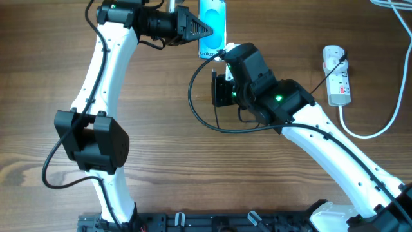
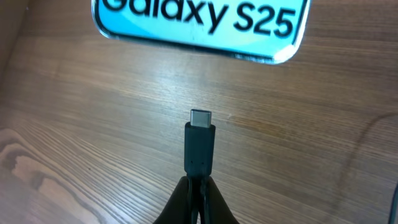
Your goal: Plug charger to phone and switch on socket
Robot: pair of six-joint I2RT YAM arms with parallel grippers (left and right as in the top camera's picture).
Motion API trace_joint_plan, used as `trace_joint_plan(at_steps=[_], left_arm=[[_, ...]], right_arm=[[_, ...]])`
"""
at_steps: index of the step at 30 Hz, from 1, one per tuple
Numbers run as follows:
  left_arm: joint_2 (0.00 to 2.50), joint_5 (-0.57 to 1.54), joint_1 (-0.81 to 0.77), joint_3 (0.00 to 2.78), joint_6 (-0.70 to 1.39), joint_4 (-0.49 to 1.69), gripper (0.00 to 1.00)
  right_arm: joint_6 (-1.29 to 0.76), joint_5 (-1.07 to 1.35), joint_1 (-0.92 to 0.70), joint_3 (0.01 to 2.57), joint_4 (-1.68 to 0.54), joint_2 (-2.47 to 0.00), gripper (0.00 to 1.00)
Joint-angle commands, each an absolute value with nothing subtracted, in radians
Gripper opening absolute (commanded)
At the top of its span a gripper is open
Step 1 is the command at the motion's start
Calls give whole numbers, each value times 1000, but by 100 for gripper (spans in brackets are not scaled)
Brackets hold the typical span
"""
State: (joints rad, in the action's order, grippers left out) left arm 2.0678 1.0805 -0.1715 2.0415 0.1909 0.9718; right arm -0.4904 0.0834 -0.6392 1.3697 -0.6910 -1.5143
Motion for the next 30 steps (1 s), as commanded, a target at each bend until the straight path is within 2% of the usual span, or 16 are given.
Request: trace_joint_plan(at_steps=[1, 30], left_arm=[[2042, 1132, -175, 2059, 163, 969, 4], [2042, 1133, -190, 2059, 134, 992, 4]], right_arm=[[-496, 92, -640, 1378, -660, -1508, 4], [-474, 191, -590, 1378, -641, -1508, 5]])
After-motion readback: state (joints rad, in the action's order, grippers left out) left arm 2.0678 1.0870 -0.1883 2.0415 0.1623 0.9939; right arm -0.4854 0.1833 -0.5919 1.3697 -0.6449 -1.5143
